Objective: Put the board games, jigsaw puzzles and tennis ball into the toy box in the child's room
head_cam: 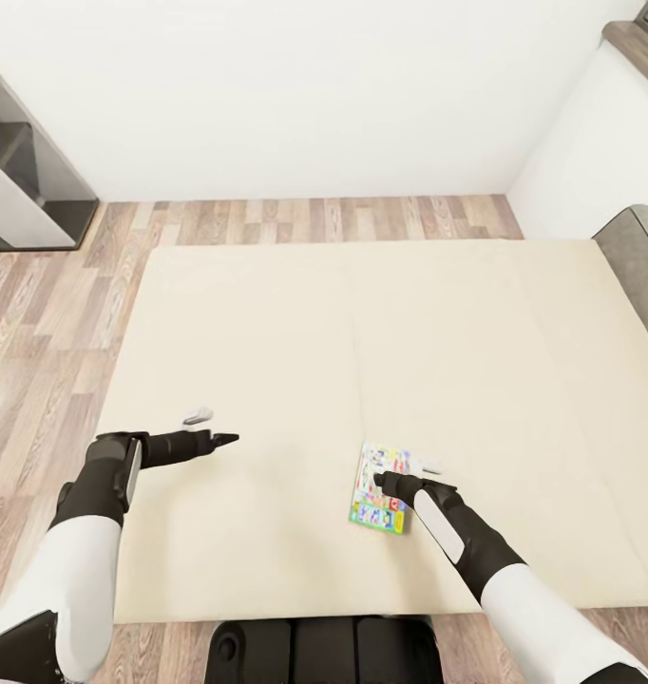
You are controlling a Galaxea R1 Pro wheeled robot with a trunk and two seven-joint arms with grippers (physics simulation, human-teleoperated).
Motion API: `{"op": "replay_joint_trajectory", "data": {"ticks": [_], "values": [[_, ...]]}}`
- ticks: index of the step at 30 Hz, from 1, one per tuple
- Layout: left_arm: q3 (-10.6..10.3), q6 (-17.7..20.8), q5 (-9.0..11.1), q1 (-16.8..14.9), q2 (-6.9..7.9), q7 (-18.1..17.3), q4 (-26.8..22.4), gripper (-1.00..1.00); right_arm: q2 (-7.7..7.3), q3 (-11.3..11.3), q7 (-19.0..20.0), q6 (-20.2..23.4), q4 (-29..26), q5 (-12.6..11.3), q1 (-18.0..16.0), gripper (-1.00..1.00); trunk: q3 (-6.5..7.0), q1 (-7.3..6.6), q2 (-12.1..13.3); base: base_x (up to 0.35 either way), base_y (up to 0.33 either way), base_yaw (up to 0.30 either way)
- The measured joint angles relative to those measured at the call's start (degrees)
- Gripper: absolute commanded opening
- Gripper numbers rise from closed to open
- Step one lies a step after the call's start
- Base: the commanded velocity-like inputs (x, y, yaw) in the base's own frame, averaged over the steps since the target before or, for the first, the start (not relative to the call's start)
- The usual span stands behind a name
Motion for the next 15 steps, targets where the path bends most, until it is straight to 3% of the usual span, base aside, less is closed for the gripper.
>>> {"op": "replay_joint_trajectory", "data": {"ticks": [2, 5, 9, 15], "values": [[0.82, -0.06, 0.1, 0.0, 0.1, -1.87, 0.0, 1.0, -0.02, 0.0, 0.0, 0.0, 0.0, 0.0, 0.0, 1.0, -0.19, 0.0, 0.0, 0.0, 0.0, -0.047], [2.5, -0.11, 0.15, 0.01, 1.05, -8.39, -0.06, 1.0, 0.01, 0.05, 0.0, -0.04, 0.0, 0.03, 0.0, 1.0, -0.4, 0.0, 0.0, 0.0, 0.0, -0.021], [3.14, -0.18, 0.1, 0.01, 2.17, -13.55, -0.09, 1.0, 0.03, 0.08, -0.01, -0.07, 0.0, 0.06, 0.0, 1.0, -0.51, 0.0, 0.0, 0.0, 0.0, -0.008], [3.33, -0.35, 0.1, 0.01, 2.82, -16.01, -0.09, 1.0, 0.03, 0.09, 0.0, -0.08, 0.0, 0.08, 0.0, 1.0, -0.56, 0.0, 0.0, 0.0, 0.0, -0.002]]}}
